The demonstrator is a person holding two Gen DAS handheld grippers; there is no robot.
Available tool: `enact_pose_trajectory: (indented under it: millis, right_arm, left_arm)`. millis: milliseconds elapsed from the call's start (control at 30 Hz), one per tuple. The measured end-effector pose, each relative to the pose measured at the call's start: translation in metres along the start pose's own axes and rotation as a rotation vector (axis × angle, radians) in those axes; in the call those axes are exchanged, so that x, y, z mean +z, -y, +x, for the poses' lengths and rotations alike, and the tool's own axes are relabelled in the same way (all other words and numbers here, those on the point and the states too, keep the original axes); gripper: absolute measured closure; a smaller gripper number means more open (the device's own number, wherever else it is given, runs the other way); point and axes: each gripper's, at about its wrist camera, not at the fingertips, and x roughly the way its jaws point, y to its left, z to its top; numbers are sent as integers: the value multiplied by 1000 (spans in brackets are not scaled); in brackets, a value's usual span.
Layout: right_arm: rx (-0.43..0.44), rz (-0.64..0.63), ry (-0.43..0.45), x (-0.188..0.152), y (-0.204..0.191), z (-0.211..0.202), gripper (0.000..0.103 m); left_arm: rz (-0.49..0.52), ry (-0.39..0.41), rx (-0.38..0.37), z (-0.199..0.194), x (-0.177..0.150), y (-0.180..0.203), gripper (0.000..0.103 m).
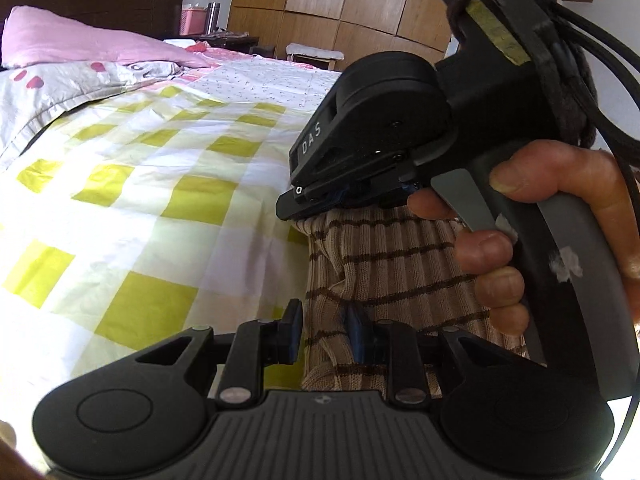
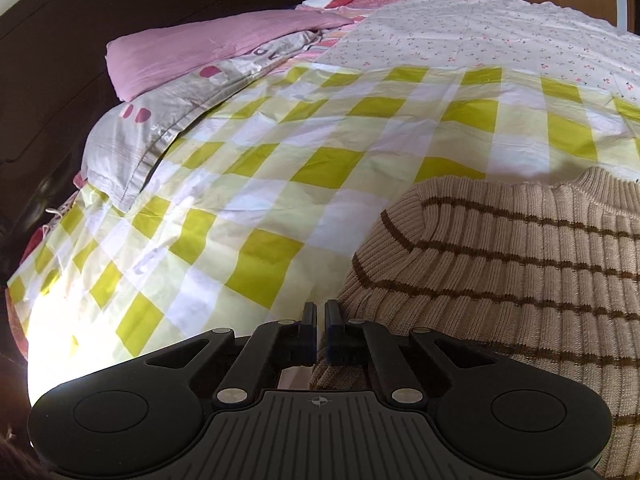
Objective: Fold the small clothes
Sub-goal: 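Open both grippers and pull them back from the folded sweater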
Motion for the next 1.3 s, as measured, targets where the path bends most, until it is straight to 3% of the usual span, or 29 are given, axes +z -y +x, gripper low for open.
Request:
enact_pose_trajectory:
  millis: [100, 333, 567, 733, 867, 1133, 1200, 1300]
  right_arm:
    - [20, -8, 29, -1, -1, -17, 93]
    - [-71, -124, 172, -26, 2, -96, 93]
    - [-190, -108, 148, -75, 29, -117, 90]
    - [-201, -49, 137, -97, 41, -119, 93]
    - [-199, -46, 169, -112, 33, -135, 88]
    - [-203, -36, 217, -147, 27, -168, 80]
    - [-203, -22, 225, -155, 27, -173, 72]
    - [-218, -2, 230, -167, 28, -175, 70]
  left_arm:
    - [3, 2, 5, 0, 1, 0, 70]
    - [26, 10, 25, -1, -2, 4, 70]
    - [75, 26, 66, -7, -7, 23, 70]
    - [98, 34, 90, -12, -7, 33, 71]
    - [106, 33, 100, -18, -8, 39, 69]
    - [114, 30, 147, -36, -25, 54, 41]
    - [110, 31, 148, -42, -29, 57, 27]
    - [118, 34, 153, -49, -35, 64, 20]
